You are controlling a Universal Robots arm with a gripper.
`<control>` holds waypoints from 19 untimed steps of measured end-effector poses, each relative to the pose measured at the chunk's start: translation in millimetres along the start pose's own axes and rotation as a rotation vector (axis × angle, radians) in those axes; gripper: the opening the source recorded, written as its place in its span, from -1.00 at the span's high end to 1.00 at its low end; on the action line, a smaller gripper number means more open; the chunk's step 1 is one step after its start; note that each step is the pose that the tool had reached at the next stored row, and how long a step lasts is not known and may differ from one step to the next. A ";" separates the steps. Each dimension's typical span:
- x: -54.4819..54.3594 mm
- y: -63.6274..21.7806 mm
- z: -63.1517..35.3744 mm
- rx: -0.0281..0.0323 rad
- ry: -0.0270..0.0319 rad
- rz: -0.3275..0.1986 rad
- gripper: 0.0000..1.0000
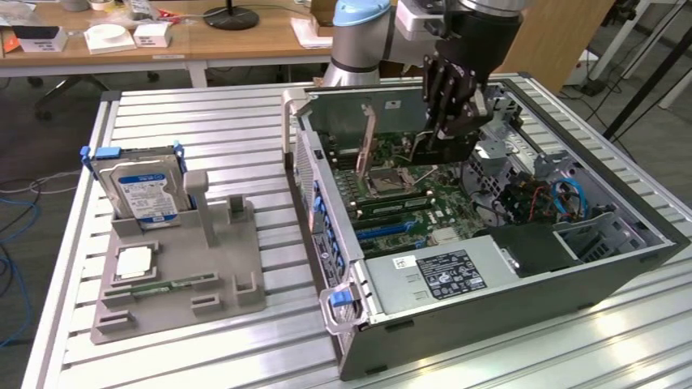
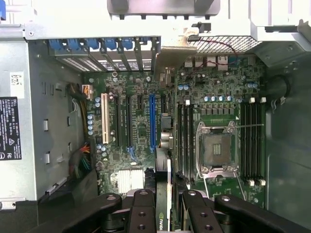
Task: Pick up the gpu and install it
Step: 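Insert the gpu into the slot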
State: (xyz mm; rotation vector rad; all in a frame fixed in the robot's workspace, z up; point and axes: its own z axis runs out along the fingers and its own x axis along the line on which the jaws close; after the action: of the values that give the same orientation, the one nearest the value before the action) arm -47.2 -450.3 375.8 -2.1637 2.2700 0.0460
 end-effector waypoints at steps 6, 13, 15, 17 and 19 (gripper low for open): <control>0.1 -0.1 3.0 0.0001 0.0000 0.000 0.47; 0.2 -0.1 6.3 0.0001 0.0000 0.000 0.47; 0.2 -0.1 7.2 0.0001 0.0000 0.000 0.47; 0.2 -0.1 8.2 0.0001 0.0000 0.000 0.47; 0.2 -0.2 9.1 0.0000 0.0000 0.000 0.47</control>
State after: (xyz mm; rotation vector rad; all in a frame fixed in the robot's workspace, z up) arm -47.2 -450.3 366.7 -2.1637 2.2700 0.0460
